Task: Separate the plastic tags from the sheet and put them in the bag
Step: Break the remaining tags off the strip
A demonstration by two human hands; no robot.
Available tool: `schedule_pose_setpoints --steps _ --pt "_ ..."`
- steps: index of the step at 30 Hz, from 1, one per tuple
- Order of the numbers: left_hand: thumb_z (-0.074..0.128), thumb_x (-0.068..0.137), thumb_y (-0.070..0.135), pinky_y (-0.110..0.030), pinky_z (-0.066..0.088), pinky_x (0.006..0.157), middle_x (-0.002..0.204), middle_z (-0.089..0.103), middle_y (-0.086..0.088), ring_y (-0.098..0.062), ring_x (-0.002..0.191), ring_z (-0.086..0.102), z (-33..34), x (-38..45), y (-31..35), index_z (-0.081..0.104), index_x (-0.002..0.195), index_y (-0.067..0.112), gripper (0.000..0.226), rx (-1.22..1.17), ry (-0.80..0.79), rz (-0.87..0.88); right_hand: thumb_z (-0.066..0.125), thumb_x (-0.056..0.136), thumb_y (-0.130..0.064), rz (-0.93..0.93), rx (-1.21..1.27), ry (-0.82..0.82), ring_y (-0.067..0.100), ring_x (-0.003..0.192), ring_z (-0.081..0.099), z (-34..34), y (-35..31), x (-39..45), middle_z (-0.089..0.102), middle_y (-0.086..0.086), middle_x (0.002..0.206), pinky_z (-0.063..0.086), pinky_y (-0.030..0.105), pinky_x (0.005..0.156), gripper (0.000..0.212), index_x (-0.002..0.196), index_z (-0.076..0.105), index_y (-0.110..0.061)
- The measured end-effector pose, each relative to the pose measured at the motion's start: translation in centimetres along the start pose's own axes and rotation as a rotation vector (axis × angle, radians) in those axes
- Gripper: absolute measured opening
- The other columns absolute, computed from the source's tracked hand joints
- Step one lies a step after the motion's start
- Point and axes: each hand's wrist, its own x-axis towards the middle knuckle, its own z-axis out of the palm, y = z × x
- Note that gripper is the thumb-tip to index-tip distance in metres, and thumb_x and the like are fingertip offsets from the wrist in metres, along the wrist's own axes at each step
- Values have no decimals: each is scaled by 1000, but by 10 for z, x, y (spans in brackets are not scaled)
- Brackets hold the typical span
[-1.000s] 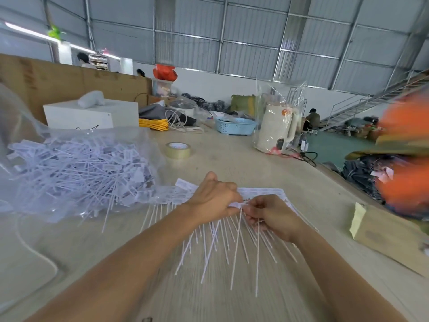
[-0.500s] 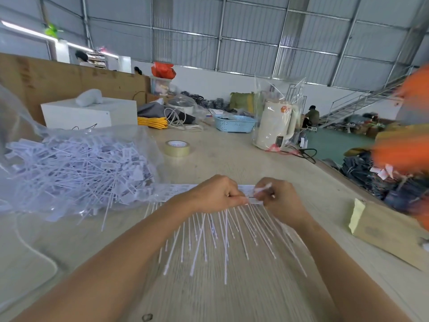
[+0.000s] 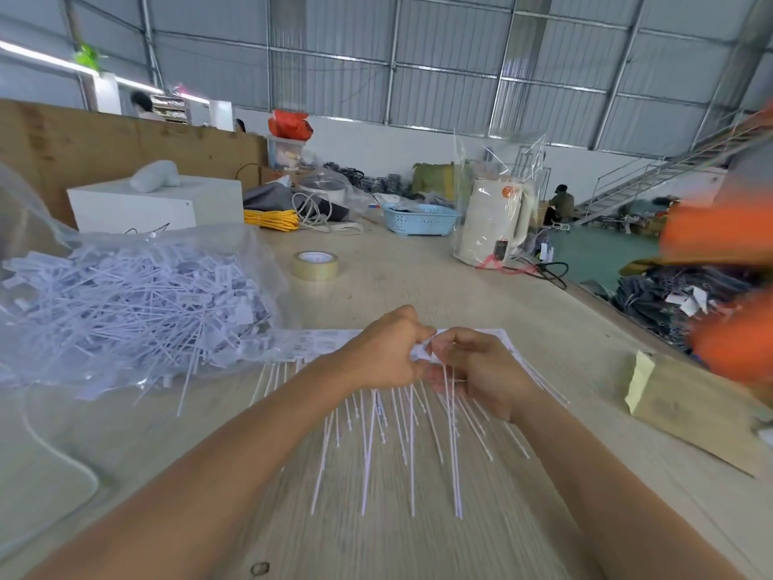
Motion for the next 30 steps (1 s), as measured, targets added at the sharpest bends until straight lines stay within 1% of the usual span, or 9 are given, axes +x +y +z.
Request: schedule_pose_setpoints --steps 3,7,9,11,14,17,22,26,30 --pt "73 78 35 -26 42 79 97 51 -6 -14 91 50 -2 -2 3 68 106 20 32 -82 3 -3 53 93 -4 -81 -36 40 14 47 57 2 3 2 60 12 68 46 22 44 19 75 60 -6" --pt "67 84 27 -23 42 76 106 58 -3 -13 93 56 -11 0 -2 66 113 8 35 -140 1 -189 53 92 -2 -149 -72 80 10 42 52 -4 4 6 54 7 54 41 18 41 19 76 61 -6" --pt "61 89 25 -23 39 62 81 60 -1 -11 70 54 -11 2 -4 71 89 8 20 -146 0 -256 55 92 -4 -171 -100 66 12 42 51 -4 6 7 55 5 49 40 18 42 15 78 61 -6" --pt "56 92 25 -22 28 46 54 43 0 -10 49 39 -11 3 -5 53 57 11 38 -129 12 -299 54 92 -5 -194 -121 56 14 44 50 -3 8 8 56 5 48 41 19 44 14 80 61 -7" --pt "53 94 23 -13 26 37 43 43 6 -2 37 40 -12 2 -7 48 50 17 44 -215 -5 -341 54 93 -5 -228 -172 50 13 43 51 -3 5 7 57 5 49 42 19 44 13 82 61 -7" --pt "52 95 26 -9 37 46 46 56 7 1 42 50 -14 -1 -4 56 55 16 41 -325 -38 -370 56 92 -7 -210 -182 -17 13 44 52 -4 5 4 57 7 52 45 21 46 6 92 61 -3" --pt "53 95 25 -16 32 44 47 49 3 -1 34 40 -15 -1 0 50 53 15 44 -252 -47 -353 57 92 -12 -176 -365 -69 15 50 54 -1 4 0 58 9 57 46 21 49 10 84 61 -8" --pt "53 94 21 -23 29 50 32 42 7 -1 30 34 -14 -1 2 47 48 14 46 -312 -71 -414 58 90 -3 -213 -369 -19 15 48 56 2 4 -1 54 10 58 50 28 45 14 77 60 -4" --pt "55 92 19 -26 32 58 48 49 -2 -12 47 42 -15 -1 3 53 55 10 38 -393 -76 -437 59 89 1 -259 -398 38 16 47 56 5 4 -1 53 9 58 53 31 45 9 80 61 3"
